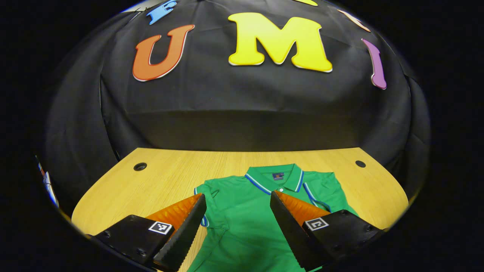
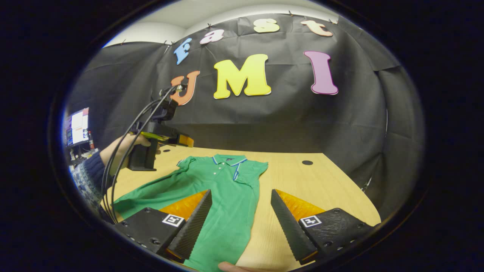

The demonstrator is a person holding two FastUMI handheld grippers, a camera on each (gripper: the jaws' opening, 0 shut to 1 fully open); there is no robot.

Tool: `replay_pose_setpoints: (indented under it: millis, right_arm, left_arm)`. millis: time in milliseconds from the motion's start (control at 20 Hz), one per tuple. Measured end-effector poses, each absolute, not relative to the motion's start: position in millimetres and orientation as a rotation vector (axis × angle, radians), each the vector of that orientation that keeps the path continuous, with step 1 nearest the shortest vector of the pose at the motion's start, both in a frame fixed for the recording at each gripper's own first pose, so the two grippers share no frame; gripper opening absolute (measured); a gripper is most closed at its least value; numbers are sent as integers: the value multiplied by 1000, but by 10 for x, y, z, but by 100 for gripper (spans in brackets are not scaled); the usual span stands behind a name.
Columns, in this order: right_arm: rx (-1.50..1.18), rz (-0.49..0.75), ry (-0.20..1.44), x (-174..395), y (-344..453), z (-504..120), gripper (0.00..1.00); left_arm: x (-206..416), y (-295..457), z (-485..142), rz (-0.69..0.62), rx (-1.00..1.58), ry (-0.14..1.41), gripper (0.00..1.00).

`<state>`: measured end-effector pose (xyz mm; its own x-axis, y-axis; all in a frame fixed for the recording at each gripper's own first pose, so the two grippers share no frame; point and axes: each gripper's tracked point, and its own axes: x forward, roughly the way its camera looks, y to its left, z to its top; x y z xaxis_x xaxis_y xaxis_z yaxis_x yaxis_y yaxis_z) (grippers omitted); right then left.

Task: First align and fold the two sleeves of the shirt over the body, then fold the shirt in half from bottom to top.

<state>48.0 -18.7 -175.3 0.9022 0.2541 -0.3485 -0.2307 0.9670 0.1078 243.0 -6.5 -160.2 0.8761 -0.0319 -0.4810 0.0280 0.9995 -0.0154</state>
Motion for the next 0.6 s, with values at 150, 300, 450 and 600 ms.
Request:
replay_pose_setpoints:
  millis: [150, 300, 450, 600]
  right_arm:
    - [60, 250, 372, 489, -201, -1772, 95]
    - [61, 245, 392, 514, -227, -1842, 95]
    - [64, 241, 419, 538, -251, -1937, 95]
    - [70, 231, 439, 590, -305, -2030, 95]
  left_arm:
    - [2514, 208, -1981, 5, -40, 561, 100]
    - [2608, 318, -2202, -2, -65, 574, 100]
    - [2705, 310, -2361, -27, -67, 607, 84]
    - [2795, 350, -2354, -7, -55, 587, 64]
